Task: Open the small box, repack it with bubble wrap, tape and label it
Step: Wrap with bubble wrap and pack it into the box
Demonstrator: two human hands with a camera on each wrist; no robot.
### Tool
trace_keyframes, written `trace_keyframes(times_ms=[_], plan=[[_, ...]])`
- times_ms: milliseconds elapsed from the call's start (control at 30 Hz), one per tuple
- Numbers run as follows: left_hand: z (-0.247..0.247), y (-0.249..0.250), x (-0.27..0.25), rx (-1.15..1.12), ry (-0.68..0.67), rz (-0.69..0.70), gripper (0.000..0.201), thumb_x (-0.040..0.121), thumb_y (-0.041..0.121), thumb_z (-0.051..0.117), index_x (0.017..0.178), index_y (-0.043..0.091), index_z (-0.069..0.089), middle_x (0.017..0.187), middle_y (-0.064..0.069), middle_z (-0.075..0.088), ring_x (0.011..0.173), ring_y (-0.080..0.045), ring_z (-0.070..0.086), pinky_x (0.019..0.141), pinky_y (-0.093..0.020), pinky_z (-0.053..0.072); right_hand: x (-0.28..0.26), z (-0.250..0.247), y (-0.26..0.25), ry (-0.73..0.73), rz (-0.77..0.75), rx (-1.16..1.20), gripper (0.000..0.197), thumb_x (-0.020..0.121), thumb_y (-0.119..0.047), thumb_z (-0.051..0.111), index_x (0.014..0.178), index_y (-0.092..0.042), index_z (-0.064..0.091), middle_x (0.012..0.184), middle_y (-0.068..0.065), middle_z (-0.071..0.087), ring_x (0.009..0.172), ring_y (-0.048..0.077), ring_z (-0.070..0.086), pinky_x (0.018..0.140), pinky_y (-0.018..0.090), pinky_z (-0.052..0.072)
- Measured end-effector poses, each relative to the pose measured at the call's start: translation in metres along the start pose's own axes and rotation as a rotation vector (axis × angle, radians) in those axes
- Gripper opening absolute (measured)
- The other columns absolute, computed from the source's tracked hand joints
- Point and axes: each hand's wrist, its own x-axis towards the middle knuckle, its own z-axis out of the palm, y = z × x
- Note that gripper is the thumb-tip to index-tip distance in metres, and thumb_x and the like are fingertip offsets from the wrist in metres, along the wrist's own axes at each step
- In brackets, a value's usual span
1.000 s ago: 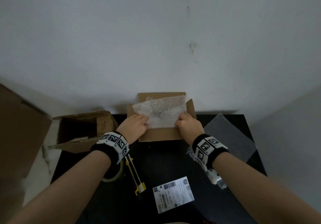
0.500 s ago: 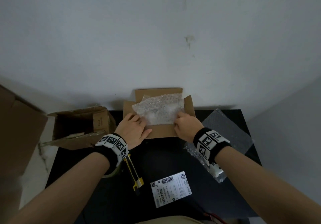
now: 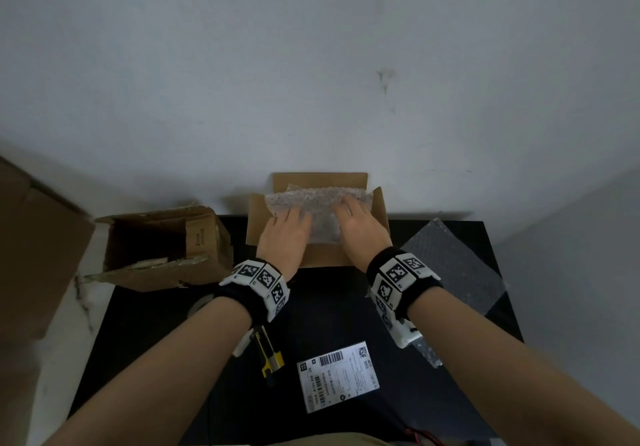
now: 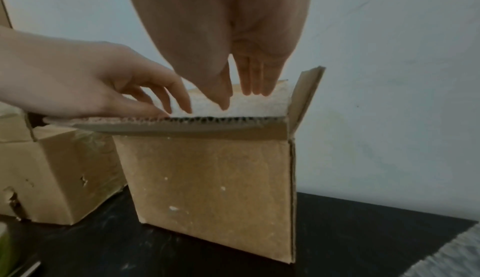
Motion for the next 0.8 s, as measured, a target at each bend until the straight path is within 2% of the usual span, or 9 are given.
trace_keyframes(times_ms=[100, 200, 300, 400, 467, 567, 667, 733, 800], plan=[[0.008, -0.002, 0.0, -0.065, -0.023, 0.02, 0.056, 0.092, 0.003, 0.039, 0.145, 0.016, 0.028, 0.155, -0.012, 0.017, 0.143, -0.028, 0.017, 0.116, -0.038, 0.018, 0.006, 0.005, 0.003, -0.061, 0.067, 0.034, 0.053, 0.094, -0.004, 0.043, 0.144, -0.009, 0.028, 0.15, 0.016, 0.025, 0.14, 0.03, 0.023, 0.115, 0.038, 0.025], [0.015, -0.006, 0.001, -0.124, -0.092, -0.004, 0.068, 0.09, -0.001, 0.039, 0.149, 0.022, 0.015, 0.158, -0.008, 0.009, 0.145, -0.026, 0.009, 0.119, -0.04, 0.011, 0.007, 0.011, 0.008, -0.123, 0.089, 0.056, 0.054, 0.093, -0.004, 0.041, 0.144, -0.012, 0.027, 0.149, 0.016, 0.024, 0.14, 0.032, 0.021, 0.113, 0.039, 0.027], [0.02, -0.01, 0.009, -0.176, -0.103, 0.0, 0.076, 0.084, -0.002, 0.047, 0.149, 0.023, 0.015, 0.155, -0.005, 0.021, 0.142, -0.024, 0.02, 0.116, -0.038, 0.015, 0.011, 0.014, 0.014, -0.143, 0.118, 0.145, 0.054, 0.093, -0.003, 0.043, 0.144, -0.016, 0.03, 0.15, 0.015, 0.022, 0.139, 0.034, 0.025, 0.111, 0.041, 0.031], [0.019, -0.017, 0.02, -0.2, -0.163, -0.017, 0.074, 0.082, 0.007, 0.053, 0.147, 0.019, 0.02, 0.151, -0.006, 0.028, 0.138, -0.024, 0.028, 0.113, -0.035, 0.021, 0.019, 0.015, 0.019, -0.207, 0.138, 0.192, 0.052, 0.093, -0.008, 0.046, 0.142, -0.017, 0.033, 0.15, 0.014, 0.024, 0.132, 0.034, 0.035, 0.106, 0.042, 0.036], [0.017, -0.019, 0.025, -0.184, -0.23, -0.053, 0.076, 0.079, 0.016, 0.058, 0.145, 0.015, 0.021, 0.146, -0.01, 0.029, 0.134, -0.027, 0.031, 0.11, -0.035, 0.025, 0.024, 0.016, 0.022, -0.259, 0.142, 0.204, 0.049, 0.095, -0.017, 0.045, 0.142, -0.017, 0.032, 0.149, 0.012, 0.026, 0.129, 0.034, 0.04, 0.105, 0.041, 0.037], [0.017, -0.016, 0.029, -0.106, -0.308, -0.101, 0.075, 0.072, 0.027, 0.061, 0.139, 0.016, 0.029, 0.136, -0.011, 0.029, 0.126, -0.03, 0.031, 0.106, -0.036, 0.027, 0.027, 0.016, 0.027, -0.348, 0.121, 0.191, 0.053, 0.097, -0.025, 0.044, 0.146, -0.016, 0.025, 0.152, 0.012, 0.023, 0.135, 0.032, 0.032, 0.111, 0.038, 0.029], [0.018, -0.014, 0.034, -0.043, -0.313, -0.121, 0.072, 0.069, 0.034, 0.058, 0.135, 0.019, 0.032, 0.132, -0.01, 0.029, 0.122, -0.029, 0.031, 0.103, -0.036, 0.027, 0.025, 0.015, 0.028, -0.418, 0.111, 0.15, 0.061, 0.095, -0.017, 0.042, 0.149, -0.017, 0.013, 0.156, 0.012, 0.014, 0.141, 0.031, 0.02, 0.115, 0.038, 0.019], [0.02, -0.016, 0.036, -0.057, -0.316, -0.111, 0.074, 0.071, 0.035, 0.057, 0.138, 0.02, 0.03, 0.135, -0.008, 0.03, 0.125, -0.028, 0.031, 0.105, -0.036, 0.026, 0.023, 0.017, 0.027, -0.41, 0.123, 0.136, 0.065, 0.093, -0.012, 0.042, 0.15, -0.016, 0.011, 0.156, 0.012, 0.015, 0.141, 0.03, 0.019, 0.115, 0.038, 0.018], [0.019, -0.018, 0.036, -0.059, -0.303, -0.096, 0.073, 0.072, 0.035, 0.058, 0.138, 0.021, 0.03, 0.136, -0.008, 0.032, 0.125, -0.028, 0.032, 0.105, -0.036, 0.026, 0.022, 0.018, 0.025, -0.335, 0.127, 0.184, 0.063, 0.092, -0.01, 0.043, 0.149, -0.013, 0.016, 0.154, 0.013, 0.022, 0.139, 0.029, 0.024, 0.114, 0.036, 0.021]])
